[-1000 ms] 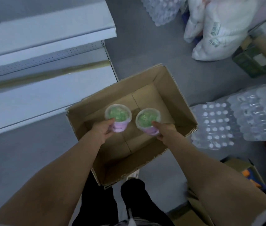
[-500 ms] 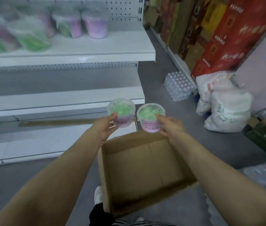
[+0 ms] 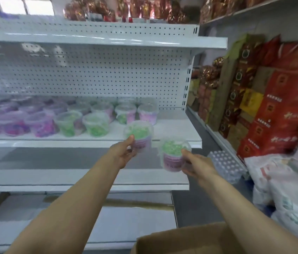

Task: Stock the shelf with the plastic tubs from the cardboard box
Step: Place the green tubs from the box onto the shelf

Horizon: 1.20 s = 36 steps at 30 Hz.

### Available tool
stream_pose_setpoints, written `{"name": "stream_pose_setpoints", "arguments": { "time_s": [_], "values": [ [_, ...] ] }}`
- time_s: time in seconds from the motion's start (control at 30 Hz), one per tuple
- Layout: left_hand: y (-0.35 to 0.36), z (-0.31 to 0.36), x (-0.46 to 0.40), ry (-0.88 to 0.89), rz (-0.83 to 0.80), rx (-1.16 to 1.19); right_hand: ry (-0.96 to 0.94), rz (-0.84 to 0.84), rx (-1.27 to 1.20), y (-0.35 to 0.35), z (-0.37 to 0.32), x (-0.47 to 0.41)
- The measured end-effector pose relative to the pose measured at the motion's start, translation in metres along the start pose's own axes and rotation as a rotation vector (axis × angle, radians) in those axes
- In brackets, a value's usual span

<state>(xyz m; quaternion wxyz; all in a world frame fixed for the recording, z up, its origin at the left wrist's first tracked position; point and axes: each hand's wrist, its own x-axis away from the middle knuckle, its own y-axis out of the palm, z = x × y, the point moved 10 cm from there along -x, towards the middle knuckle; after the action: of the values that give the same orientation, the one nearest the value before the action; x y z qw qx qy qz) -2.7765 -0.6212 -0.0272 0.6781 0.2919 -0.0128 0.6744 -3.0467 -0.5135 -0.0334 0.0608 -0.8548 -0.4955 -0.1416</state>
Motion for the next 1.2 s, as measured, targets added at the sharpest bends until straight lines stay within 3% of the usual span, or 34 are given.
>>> {"name": "stream_pose_setpoints", "arguments": {
  "time_s": [0.47,0.67,0.83,0.93,1.03,1.1,1.2],
  "values": [
    [-0.024,0.058,-0.079,0.097,0.199,-0.161,-0.020,-0.012,-0.023,0.073,-0.054,-0.038],
    [-0.038,0.077,-0.090,0.208,0.396,-0.553,-0.009,0.016,-0.012,0.083,-0.056,-0.056],
    [-0.037,0.099,-0.075,0.522,0.501,-0.571,-0.003,0.025,0.001,0.090,-0.057,-0.074],
    [-0.022,0.117,-0.057,0.773,0.487,-0.749,0.000,0.039,0.035,0.096,-0.060,-0.085],
    [-0.006,0.122,-0.053,0.895,0.425,-0.916,-0.014,0.064,0.118,0.103,-0.061,-0.096],
    [0.003,0.121,-0.054,0.955,0.388,-1.005,-0.090,0.102,0.286,0.105,-0.066,-0.102],
    [0.010,0.119,-0.058,0.997,0.386,-1.127,-0.383,0.165,0.585,0.111,-0.091,-0.097]
  ]
}}
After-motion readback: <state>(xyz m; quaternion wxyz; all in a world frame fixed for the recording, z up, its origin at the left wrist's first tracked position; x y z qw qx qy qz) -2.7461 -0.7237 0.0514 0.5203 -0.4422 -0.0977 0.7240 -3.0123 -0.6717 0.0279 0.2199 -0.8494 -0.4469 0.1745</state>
